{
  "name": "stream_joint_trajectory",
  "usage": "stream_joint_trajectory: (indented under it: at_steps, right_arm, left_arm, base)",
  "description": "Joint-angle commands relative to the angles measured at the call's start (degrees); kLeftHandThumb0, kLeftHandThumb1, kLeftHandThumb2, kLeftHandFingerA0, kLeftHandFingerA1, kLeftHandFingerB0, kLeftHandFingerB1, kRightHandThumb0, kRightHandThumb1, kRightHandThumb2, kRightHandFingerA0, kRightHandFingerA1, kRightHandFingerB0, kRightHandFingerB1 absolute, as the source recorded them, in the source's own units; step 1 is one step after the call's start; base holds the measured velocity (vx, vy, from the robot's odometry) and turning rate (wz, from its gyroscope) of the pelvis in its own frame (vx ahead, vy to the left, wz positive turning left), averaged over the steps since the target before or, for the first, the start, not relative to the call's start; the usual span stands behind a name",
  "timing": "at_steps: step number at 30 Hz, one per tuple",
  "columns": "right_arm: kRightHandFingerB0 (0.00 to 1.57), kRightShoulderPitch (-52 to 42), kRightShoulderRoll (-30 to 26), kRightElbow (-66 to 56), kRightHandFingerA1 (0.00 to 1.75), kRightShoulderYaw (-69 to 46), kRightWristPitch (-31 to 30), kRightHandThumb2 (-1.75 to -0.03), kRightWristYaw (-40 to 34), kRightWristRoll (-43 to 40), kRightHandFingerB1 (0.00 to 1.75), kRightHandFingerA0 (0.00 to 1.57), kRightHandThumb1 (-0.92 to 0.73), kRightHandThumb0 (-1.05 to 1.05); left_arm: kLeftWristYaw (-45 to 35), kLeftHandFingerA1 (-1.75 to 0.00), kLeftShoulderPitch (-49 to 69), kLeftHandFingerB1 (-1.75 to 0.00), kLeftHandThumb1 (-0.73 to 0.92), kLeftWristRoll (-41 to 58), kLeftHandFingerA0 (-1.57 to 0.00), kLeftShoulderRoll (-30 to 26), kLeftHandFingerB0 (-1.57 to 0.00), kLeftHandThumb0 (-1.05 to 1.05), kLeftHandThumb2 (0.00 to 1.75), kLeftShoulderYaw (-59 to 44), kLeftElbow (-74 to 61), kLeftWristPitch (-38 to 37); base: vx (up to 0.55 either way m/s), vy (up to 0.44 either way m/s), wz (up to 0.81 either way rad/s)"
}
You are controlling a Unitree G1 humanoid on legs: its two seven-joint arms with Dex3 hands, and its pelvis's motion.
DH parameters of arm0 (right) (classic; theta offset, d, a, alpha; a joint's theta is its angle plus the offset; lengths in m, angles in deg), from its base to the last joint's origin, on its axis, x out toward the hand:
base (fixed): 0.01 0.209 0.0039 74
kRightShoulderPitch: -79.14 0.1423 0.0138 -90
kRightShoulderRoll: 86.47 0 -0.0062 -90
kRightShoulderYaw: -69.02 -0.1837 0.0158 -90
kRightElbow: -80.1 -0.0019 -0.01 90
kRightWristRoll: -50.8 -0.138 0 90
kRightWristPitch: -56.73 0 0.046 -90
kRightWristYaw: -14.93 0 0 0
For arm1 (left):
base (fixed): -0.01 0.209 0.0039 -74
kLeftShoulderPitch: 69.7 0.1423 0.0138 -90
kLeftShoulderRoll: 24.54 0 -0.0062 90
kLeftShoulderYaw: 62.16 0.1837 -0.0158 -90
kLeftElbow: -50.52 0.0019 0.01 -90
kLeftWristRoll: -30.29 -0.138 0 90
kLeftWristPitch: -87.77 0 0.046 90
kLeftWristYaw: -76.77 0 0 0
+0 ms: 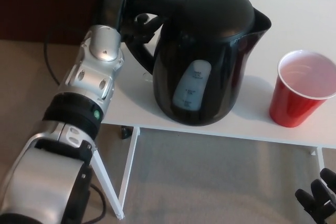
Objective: The robot walk towards a table in front and uses its left hand to pick up the pot from the base and pour water to the cup on the right hand side
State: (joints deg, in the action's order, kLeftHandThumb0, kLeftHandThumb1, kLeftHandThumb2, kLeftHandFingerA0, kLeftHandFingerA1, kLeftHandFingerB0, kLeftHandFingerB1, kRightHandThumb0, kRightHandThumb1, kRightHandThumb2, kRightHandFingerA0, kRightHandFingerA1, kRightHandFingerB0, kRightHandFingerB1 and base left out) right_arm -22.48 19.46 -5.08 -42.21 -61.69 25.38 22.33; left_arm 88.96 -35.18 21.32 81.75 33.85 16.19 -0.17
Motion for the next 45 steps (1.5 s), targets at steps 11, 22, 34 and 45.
stream_joint_trajectory:
  at_steps: [11, 22, 34, 45]
  right_arm:
    - [0.15, 1.4, 0.0, -0.5, 0.45, -0.9, -1.1, -0.6, -1.4, -1.6, 0.33, 0.23, -0.66, -0.36]
    - [0.14, 1.9, -0.3, 0.5, 0.45, -0.2, 0.1, -0.6, -1.3, -0.7, 0.33, 0.24, -0.66, -0.38]
    - [0.14, 2.6, -0.6, 1.4, 0.5, 0.1, 0.4, -0.6, -1.0, -0.5, 0.34, 0.24, -0.65, -0.4]
    - [0.16, 2.4, -0.5, -0.3, 0.52, 0.8, -0.6, -0.6, -2.1, -0.3, 0.35, 0.25, -0.67, -0.39]
  left_arm:
    - [5.9, -1.75, -3.2, -1.75, 0.61, -0.5, -0.79, 1.2, -0.63, -0.13, 0.53, -2.3, 4.1, -4.8]
    - [3.7, -1.67, -4.3, -1.61, 0.58, 0.8, -0.83, 0.5, -0.69, -0.19, 0.56, -3.9, 1.7, -5.4]
    - [4.5, -1.06, -9.4, -1.59, 0.55, -2.2, -0.88, 1.8, -0.7, -0.25, 0.56, -1.7, -5.3, -0.9]
    - [2.5, -1.5, -14.0, -1.31, 0.53, -3.7, -0.77, 5.8, -0.78, -0.2, 0.57, 1.8, -12.3, 5.5]
  base:
    - [0.0, 0.0, 0.0]
    - [0.0, 0.0, 0.0]
    - [0.0, 0.0, 0.0]
    - [0.0, 0.0, 0.0]
